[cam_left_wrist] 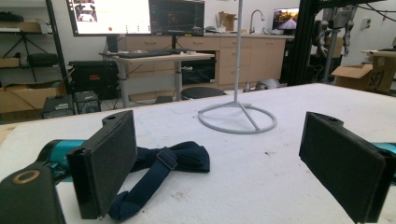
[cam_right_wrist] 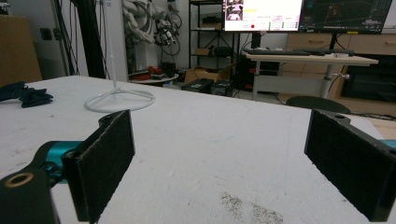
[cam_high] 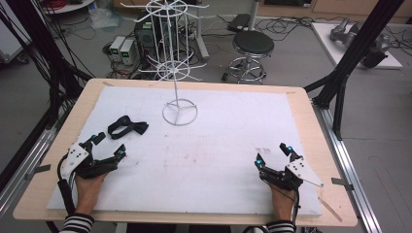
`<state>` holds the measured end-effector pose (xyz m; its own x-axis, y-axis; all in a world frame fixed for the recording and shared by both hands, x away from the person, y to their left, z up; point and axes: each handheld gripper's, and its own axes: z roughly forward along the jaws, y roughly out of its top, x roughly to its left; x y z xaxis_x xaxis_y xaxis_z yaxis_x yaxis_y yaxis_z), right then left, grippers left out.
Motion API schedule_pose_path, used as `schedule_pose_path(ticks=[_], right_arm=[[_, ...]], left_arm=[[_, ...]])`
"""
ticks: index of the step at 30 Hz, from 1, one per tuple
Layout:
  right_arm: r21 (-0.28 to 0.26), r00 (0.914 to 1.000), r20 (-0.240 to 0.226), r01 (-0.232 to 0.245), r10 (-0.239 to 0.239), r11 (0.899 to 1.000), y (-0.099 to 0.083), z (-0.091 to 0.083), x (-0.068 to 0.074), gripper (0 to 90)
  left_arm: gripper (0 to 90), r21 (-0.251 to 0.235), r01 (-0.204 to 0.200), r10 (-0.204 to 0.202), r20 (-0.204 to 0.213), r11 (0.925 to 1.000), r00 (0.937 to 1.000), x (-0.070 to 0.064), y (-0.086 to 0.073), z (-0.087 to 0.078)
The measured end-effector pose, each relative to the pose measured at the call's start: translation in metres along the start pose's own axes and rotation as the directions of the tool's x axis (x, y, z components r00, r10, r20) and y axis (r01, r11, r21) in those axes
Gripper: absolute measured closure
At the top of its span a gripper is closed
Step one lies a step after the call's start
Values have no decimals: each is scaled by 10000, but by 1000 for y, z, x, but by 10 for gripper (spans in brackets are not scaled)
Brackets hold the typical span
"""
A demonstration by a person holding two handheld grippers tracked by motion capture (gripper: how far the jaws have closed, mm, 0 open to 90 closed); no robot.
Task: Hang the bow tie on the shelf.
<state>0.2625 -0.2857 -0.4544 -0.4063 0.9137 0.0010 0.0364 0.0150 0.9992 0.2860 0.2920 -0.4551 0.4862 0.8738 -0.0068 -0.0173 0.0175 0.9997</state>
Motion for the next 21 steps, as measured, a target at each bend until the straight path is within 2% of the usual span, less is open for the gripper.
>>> schedule_pose_path(ticks=[9,21], right_arm=[[-26,10000,-8,9,-9,10000,0,-1,0,75],[-36,9998,27,175,-175,9998,0,0,1,75]], left_arm=[[117,-23,-145,145,-17,9999,9999,-1,0,0],[117,-10,-81,81,0,10000,10000,-1,0,0]])
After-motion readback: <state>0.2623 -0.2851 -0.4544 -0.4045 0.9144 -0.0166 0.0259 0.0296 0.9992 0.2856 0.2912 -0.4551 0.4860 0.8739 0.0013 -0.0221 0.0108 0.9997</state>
